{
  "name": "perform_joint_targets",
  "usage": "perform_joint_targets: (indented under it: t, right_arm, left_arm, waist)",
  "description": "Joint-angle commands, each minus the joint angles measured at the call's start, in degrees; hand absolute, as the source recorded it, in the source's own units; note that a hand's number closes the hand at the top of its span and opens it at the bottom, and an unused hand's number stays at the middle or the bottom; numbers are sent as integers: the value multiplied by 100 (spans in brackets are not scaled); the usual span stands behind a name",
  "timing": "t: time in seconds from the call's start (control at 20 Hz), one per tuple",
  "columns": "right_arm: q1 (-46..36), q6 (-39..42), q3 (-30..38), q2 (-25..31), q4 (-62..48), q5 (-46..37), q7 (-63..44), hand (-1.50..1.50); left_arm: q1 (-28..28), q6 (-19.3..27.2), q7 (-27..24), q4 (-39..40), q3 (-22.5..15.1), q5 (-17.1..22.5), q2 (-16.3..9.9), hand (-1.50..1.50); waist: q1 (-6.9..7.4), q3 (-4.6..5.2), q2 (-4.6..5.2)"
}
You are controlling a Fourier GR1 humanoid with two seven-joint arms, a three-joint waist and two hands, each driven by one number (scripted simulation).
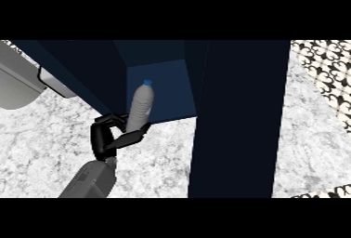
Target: Pick up the bottled water, place it into the cabinet and close the cabinet
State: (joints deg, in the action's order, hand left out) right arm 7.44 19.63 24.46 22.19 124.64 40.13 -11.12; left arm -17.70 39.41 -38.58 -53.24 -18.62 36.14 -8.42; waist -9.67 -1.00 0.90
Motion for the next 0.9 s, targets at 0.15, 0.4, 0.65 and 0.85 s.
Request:
perform_joint_targets:
  t: [0.15,0.4,0.65,0.85]
  right_arm:
    - [-56,81,-15,5,-129,98,24,-150]
    - [-68,157,-67,41,-148,104,2,-150]
    - [-176,169,-51,61,-264,82,47,-150]
    - [-236,192,-69,101,-224,119,29,-150]
  left_arm:
    - [-1589,-67,675,420,59,111,184,-150]
    - [-1533,-18,693,390,-81,110,212,-150]
    - [-1596,72,635,393,-215,-37,1,-150]
    - [-1622,-33,639,284,-384,-68,4,-150]
  waist:
    - [-303,113,157]
    - [-338,116,165]
    - [-316,110,177]
    - [-319,118,147]
